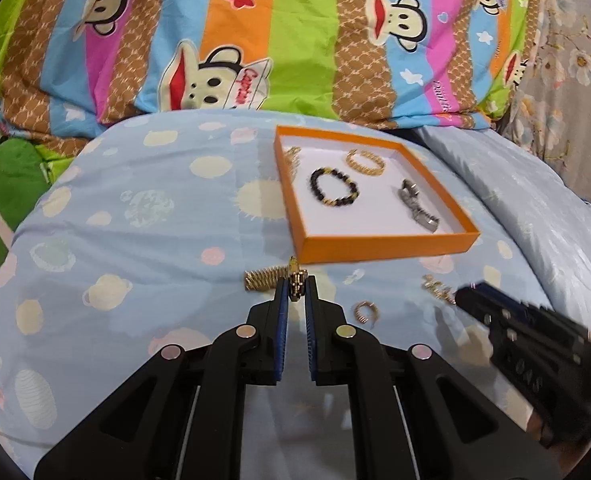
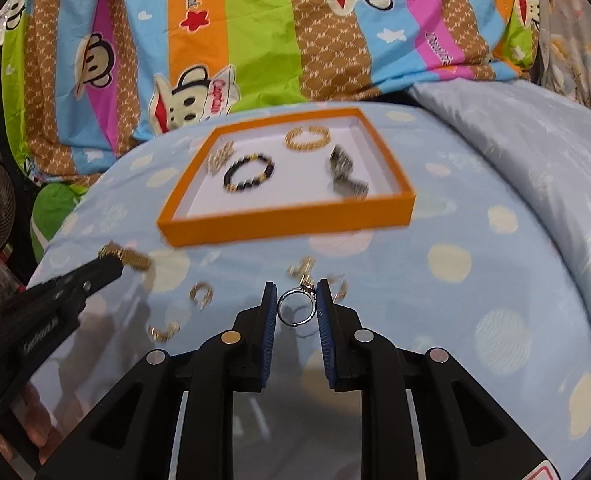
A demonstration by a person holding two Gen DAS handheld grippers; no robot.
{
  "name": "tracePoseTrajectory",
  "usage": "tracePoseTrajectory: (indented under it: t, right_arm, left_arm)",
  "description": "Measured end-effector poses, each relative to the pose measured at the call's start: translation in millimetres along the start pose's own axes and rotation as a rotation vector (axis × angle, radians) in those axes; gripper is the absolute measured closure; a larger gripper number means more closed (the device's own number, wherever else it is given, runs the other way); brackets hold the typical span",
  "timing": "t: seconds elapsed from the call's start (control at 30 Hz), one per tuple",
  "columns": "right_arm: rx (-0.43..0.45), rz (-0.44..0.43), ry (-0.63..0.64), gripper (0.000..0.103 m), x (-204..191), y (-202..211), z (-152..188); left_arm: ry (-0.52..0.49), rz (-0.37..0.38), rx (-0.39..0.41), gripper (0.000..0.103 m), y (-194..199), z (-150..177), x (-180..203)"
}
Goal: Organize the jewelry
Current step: 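Lift the gold watch toward the box with the left tool while the right tool grasps the silver ring, then lower the gold watch and silver ring into the box and open both tools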
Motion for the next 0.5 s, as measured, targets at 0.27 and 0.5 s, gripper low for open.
tracePoseTrajectory:
  t: [0.27, 0.5]
  right_arm:
    - [0.068, -0.018, -0.076, 0.084, 24.1, -27.9, -71.8]
    - [0.020, -0.022, -0.071, 0.084, 27.2, -68.6, -73.1]
  left_arm:
    - [-0.041, 0.042, 0.077, 0.098, -3.7, -71.2, 31.3]
    - [-0.022, 0.056, 0.025, 0.098, -59.7, -83.0, 40.7]
Point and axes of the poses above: each gripper's, at about its wrist camera, not at the fingertips, and y roughly against the way its jaws point, x to its right, z to its underside, the point moved 8 cm from there along -y, roughly the way its jaws point, and after that the axes turned 3 degrees about -y, right-handed, at the moved point
